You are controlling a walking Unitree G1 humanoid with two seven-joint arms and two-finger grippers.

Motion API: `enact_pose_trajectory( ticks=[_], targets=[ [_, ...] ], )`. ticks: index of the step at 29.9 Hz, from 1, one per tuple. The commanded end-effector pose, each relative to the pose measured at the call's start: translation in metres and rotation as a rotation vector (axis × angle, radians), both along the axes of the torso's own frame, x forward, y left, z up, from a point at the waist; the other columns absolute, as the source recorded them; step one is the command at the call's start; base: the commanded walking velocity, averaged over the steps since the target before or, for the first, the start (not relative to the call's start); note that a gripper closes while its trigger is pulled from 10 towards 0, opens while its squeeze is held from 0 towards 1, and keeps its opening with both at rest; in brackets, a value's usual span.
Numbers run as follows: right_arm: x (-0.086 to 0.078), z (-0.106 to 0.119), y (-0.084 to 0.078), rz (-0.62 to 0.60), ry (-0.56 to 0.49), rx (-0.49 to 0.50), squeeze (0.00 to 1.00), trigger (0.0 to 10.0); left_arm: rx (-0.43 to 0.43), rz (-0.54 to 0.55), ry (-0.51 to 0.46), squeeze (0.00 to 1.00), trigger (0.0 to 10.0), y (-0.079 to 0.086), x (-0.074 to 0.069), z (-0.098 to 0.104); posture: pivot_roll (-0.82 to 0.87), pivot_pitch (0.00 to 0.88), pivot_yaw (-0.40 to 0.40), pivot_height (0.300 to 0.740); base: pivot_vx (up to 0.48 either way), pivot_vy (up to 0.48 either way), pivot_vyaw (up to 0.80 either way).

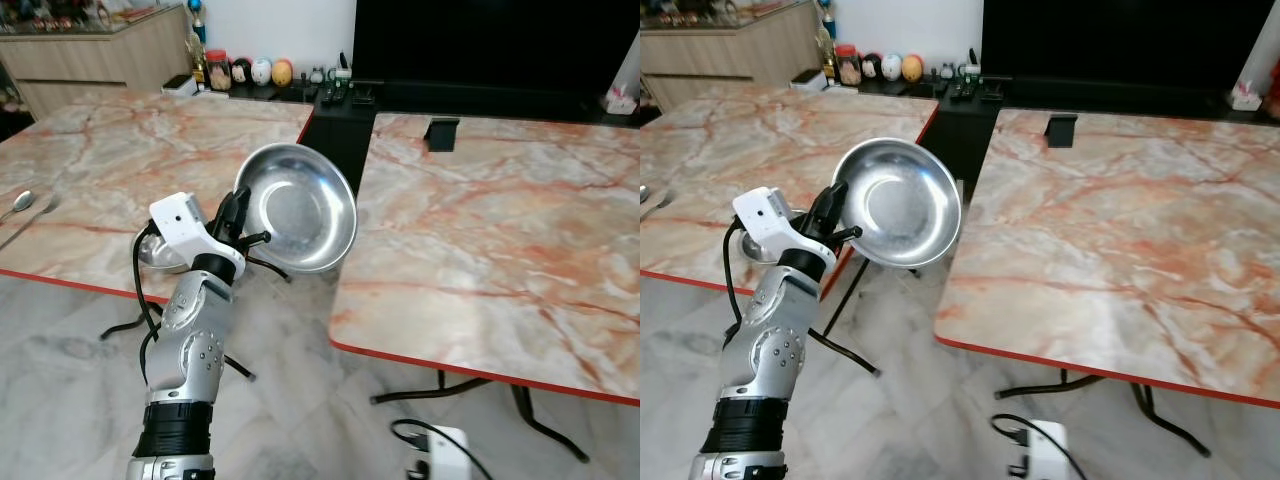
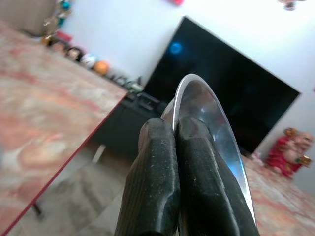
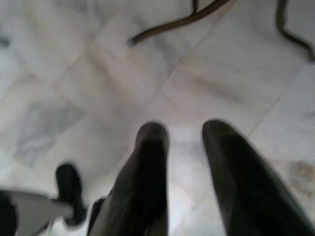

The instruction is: Setting the table

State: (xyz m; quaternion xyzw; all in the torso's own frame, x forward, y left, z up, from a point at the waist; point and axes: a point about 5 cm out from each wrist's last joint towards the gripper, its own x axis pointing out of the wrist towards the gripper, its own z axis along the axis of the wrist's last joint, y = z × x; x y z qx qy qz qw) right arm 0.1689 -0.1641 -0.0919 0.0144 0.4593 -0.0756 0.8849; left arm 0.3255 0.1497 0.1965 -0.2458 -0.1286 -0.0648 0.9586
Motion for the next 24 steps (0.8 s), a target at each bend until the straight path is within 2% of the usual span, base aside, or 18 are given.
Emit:
enact_pose_trajectory(
  ticks=[1,5,11,17,21,24],
  targets=[
    [-0.0002,-0.0002,0.0046,0.004,-0.007,0.017,0.00,10.0,0.002,0.007,-0.021,0.00,10.0,0.0014,-0.0001,0.0056,0.06,0.000,-0.015,0.740,0.000,-0.379,0.00],
    [-0.0015,-0.0008,0.0038,0.009,-0.002,0.023,0.00,10.0,0.000,0.006,-0.021,0.00,10.0,0.0007,0.0001,0.0052,0.06,0.000,-0.016,0.740,0.000,-0.380,0.00],
    [-0.0026,-0.0013,0.0035,0.006,0.001,0.028,0.00,10.0,-0.002,0.004,-0.019,0.00,10.0,0.0007,0.0005,0.0044,0.06,0.000,-0.017,0.740,0.000,-0.381,-0.73],
    [-0.0017,-0.0008,0.0032,0.007,-0.003,0.025,0.00,10.0,-0.002,0.005,-0.018,0.00,10.0,0.0017,0.0013,0.0037,0.06,0.000,-0.017,0.740,0.000,-0.377,0.00],
    [-0.0015,-0.0008,0.0032,0.005,-0.001,0.030,0.00,10.0,0.000,0.004,-0.017,0.00,10.0,0.0015,0.0020,0.0038,0.06,0.000,-0.017,0.740,0.000,-0.378,-0.54],
    [-0.0009,-0.0004,0.0031,0.006,-0.008,0.028,0.00,10.0,0.000,0.005,-0.016,0.00,10.0,0.0017,0.0023,0.0037,0.06,0.000,-0.018,0.740,0.000,-0.375,0.00]
  ],
)
